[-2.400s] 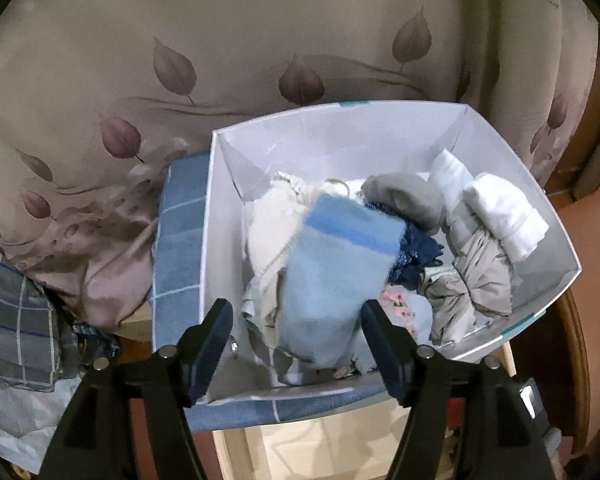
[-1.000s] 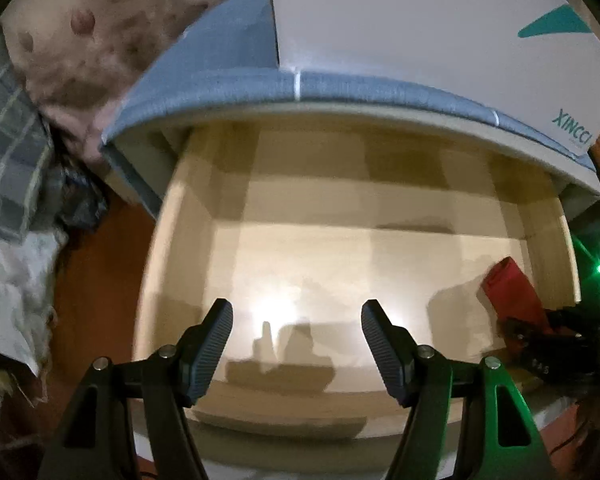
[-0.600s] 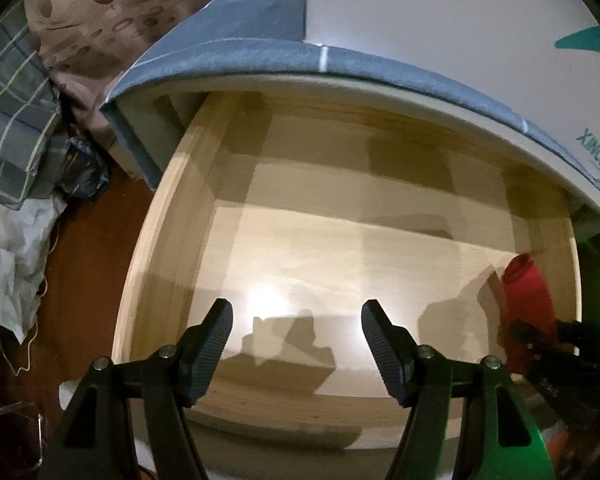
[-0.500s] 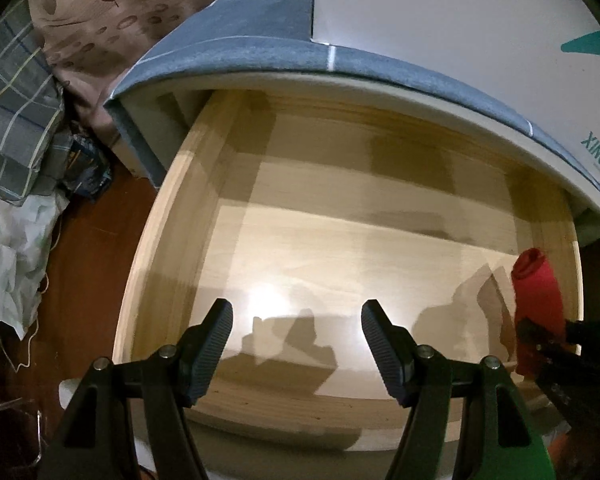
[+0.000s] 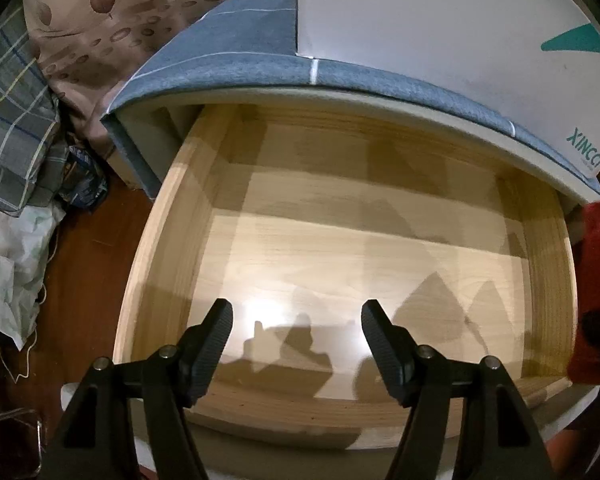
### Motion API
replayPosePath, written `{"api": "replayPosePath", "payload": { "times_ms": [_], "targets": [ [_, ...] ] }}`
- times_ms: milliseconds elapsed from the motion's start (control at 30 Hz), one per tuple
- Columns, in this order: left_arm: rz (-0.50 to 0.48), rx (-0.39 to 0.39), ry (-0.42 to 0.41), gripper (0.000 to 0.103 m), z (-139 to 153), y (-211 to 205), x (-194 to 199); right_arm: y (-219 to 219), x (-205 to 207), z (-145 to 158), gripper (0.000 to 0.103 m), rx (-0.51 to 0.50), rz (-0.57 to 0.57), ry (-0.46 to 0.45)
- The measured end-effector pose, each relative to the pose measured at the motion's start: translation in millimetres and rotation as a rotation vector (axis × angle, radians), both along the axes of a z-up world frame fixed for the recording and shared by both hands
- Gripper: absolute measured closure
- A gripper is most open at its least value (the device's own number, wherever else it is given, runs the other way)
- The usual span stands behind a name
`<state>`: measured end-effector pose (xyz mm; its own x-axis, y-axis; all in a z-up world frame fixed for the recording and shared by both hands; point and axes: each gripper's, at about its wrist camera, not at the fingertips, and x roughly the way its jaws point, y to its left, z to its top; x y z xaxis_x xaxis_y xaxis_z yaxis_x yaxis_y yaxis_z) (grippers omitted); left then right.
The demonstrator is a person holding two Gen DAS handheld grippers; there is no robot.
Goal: Take underwear out of drawer
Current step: 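Carry the red underwear with the right tool over the white box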
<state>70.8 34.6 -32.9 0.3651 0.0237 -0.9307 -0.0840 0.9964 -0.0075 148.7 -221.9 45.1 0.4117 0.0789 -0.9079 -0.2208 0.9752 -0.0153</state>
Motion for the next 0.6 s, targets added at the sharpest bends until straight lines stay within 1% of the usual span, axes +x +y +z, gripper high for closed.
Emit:
{"api": "replayPosePath", "payload": {
  "times_ms": [100, 200, 267, 400, 433, 500, 600],
  "targets": [
    [0.003, 0.000, -0.016, 0.034, 2.6, -0.1, -1.3, -7.4, -4.6, 24.9, 0.075, 0.016, 0.001, -0.034],
    [0.008, -0.005, -0.039, 0.034, 6.8, 0.6, -3.2, -9.8, -5.6, 51.4, 0.075, 0.024, -0.004, -0.089],
    [0.013, -0.006, -0.047, 0.034, 8.4, 1.8, -3.8, -14.1, -3.3, 70.9, 0.075, 0.048, -0.013, -0.121],
    [0.025, -0.009, -0.056, 0.034, 10.2, 3.2, -4.3, -24.7, 10.2, 109.9, 0.075, 0.088, -0.038, -0.186],
    [0.025, -0.008, -0.058, 0.034, 10.7, 2.8, -4.5, -21.5, 15.2, 113.2, 0.074, 0.090, -0.045, -0.201],
    [0.029, -0.003, -0.068, 0.034, 12.6, 3.1, -5.1, -26.8, 27.4, 131.6, 0.074, 0.105, -0.067, -0.240],
    [0.035, 0.002, -0.080, 0.034, 16.0, 2.9, -7.5, -29.3, 50.6, 152.2, 0.074, 0.100, -0.086, -0.277]
  ]
}}
